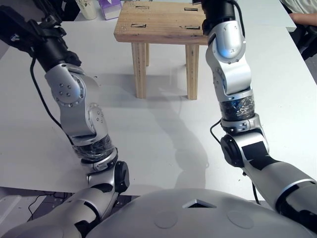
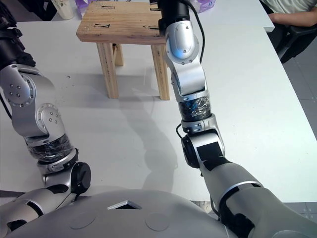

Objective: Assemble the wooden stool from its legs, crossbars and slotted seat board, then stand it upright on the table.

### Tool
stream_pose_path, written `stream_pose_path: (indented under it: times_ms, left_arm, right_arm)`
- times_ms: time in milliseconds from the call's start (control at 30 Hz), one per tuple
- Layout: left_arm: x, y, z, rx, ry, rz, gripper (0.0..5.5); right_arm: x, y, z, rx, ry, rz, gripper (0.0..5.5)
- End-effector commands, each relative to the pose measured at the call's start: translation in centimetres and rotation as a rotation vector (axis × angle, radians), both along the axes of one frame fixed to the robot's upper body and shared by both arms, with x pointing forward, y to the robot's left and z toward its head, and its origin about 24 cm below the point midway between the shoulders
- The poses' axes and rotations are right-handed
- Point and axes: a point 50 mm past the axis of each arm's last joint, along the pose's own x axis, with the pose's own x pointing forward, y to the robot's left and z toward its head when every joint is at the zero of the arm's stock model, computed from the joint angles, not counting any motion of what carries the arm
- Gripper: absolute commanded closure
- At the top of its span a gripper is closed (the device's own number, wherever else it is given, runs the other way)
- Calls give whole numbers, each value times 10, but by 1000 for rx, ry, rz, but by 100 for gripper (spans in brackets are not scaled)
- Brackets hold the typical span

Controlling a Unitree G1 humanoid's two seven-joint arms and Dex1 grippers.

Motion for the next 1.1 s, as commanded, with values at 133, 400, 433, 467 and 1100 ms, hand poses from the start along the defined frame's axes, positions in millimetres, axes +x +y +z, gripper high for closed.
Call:
stream_pose_path:
  times_ms: [133, 400, 433, 467, 1100]
  left_arm:
    - [12, -27, 26, 116, 31, 20, 198]
    - [20, -61, 47, -36, -47, -232, 198]
    - [22, -64, 46, -44, -37, -240, 198]
    - [22, -66, 47, -35, -49, -236, 198]
    - [21, -86, 44, 185, -80, -175, 198]
  right_arm:
    - [-4, 10, 18, 88, 2, -56, 225]
    - [-16, 19, 36, 154, -39, -108, 225]
    - [-15, 19, 37, 143, -44, -118, 225]
    - [-12, 20, 38, 123, -44, -119, 225]
    - [-19, 41, 30, 42, -9, 195, 225]
